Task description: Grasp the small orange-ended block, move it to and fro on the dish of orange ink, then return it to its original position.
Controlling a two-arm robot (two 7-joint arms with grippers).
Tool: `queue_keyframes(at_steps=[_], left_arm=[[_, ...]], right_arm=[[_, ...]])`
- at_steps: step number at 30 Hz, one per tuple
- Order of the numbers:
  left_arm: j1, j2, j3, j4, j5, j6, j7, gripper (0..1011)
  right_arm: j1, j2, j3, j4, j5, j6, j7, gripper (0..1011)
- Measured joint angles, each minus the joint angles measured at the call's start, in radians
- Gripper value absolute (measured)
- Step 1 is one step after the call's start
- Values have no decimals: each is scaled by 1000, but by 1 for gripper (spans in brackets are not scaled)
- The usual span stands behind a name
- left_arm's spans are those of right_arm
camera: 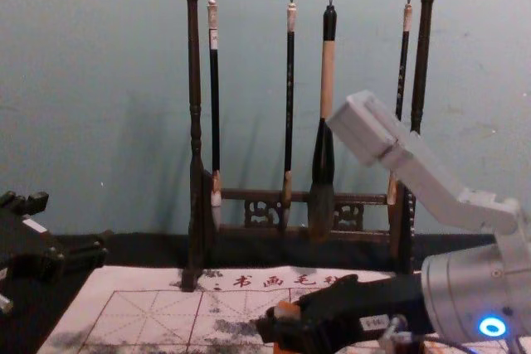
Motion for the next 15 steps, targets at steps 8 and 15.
queue_keyframes(at_steps=[8, 15], left_arm=[[0, 0, 0, 0, 0, 0, 0, 1001], [0, 0, 0, 0, 0, 0, 0, 1001]], right_arm=[[-11, 23, 20, -17, -1, 1, -4, 108], [-34, 53, 31, -53, 4, 5, 2, 108]])
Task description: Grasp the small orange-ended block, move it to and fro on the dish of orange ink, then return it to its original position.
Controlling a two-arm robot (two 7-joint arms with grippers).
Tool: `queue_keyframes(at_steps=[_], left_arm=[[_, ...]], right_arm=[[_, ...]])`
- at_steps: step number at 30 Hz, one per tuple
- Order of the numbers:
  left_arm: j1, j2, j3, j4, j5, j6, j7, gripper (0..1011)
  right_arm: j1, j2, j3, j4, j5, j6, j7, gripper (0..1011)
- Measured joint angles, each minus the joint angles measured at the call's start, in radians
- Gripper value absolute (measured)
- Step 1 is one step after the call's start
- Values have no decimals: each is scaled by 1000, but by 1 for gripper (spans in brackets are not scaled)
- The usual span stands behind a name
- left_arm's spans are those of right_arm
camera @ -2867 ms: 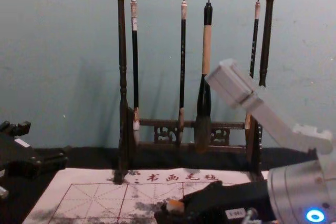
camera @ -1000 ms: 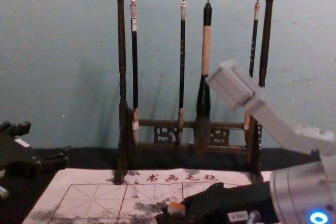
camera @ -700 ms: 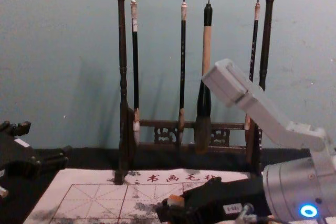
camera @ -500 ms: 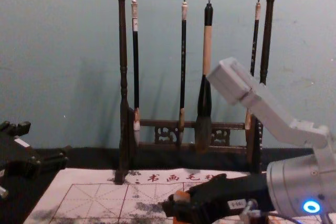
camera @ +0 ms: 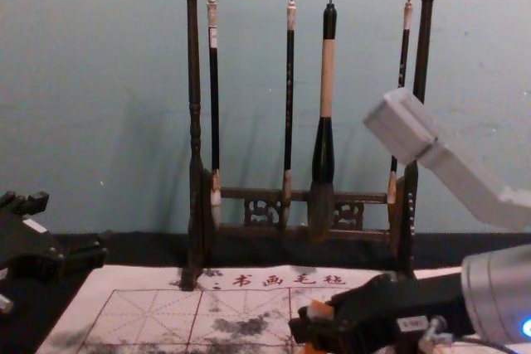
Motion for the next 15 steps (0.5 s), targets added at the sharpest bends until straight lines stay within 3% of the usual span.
queue_keyframes(at_steps=[8, 15], left_arm=[[0, 0, 0, 0, 0, 0, 0, 1001], [0, 0, 0, 0, 0, 0, 0, 1001]], right_arm=[[-29, 29, 4, -48, 15, 8, 14, 108], [-36, 33, -8, -67, 23, 12, 22, 108]])
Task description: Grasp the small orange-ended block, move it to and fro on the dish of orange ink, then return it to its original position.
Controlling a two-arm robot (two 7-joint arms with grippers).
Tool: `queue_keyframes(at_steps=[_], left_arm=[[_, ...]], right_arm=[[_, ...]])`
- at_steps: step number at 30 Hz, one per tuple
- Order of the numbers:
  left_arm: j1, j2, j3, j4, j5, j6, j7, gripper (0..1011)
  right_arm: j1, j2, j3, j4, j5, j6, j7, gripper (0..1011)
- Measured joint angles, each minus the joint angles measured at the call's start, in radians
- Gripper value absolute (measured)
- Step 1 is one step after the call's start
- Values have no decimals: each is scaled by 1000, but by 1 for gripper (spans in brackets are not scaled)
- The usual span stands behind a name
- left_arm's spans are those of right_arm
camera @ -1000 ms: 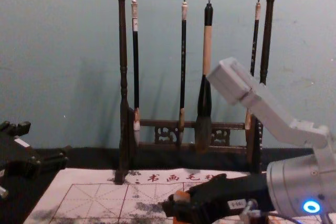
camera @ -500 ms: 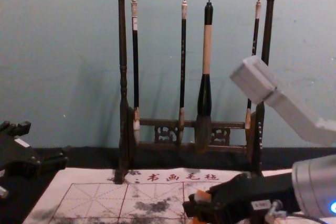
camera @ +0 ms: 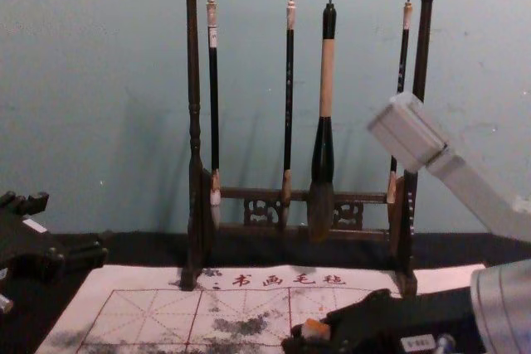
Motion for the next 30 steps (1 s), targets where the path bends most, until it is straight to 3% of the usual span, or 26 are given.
queue_keyframes(at_steps=[18, 30], left_arm=[[0, 0, 0, 0, 0, 0, 0, 1001], [0, 0, 0, 0, 0, 0, 0, 1001]], right_arm=[[35, -49, -40, 42, 0, -2, 0, 108], [68, -90, -37, 106, -9, -8, -19, 108]])
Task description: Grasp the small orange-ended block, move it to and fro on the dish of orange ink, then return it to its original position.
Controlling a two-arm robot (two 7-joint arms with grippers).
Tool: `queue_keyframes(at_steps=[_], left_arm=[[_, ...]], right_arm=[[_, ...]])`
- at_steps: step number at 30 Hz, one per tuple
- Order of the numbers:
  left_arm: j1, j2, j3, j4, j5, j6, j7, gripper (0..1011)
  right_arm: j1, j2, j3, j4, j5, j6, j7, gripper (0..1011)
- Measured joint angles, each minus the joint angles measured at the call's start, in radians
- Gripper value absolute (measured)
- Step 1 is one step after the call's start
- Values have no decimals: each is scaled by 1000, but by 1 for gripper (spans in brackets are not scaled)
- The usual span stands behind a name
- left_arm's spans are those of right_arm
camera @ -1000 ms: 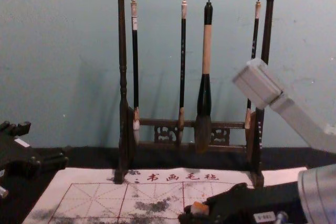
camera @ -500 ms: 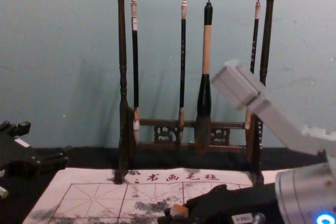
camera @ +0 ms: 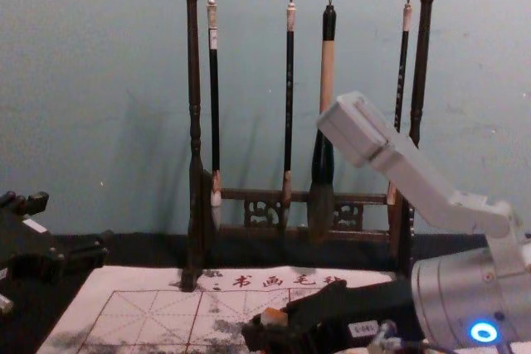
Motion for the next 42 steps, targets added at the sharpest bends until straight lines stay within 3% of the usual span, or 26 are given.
queue_keyframes(at_steps=[29, 38, 42], left_arm=[[0, 0, 0, 0, 0, 0, 0, 1001], [0, 0, 0, 0, 0, 0, 0, 1001], [0, 0, 0, 0, 0, 0, 0, 1001]], right_arm=[[-11, 16, 39, -8, -8, 1, -17, 108], [-24, 29, 62, -61, 30, 41, -15, 108], [-33, 50, 80, -105, 67, 80, -14, 108]])
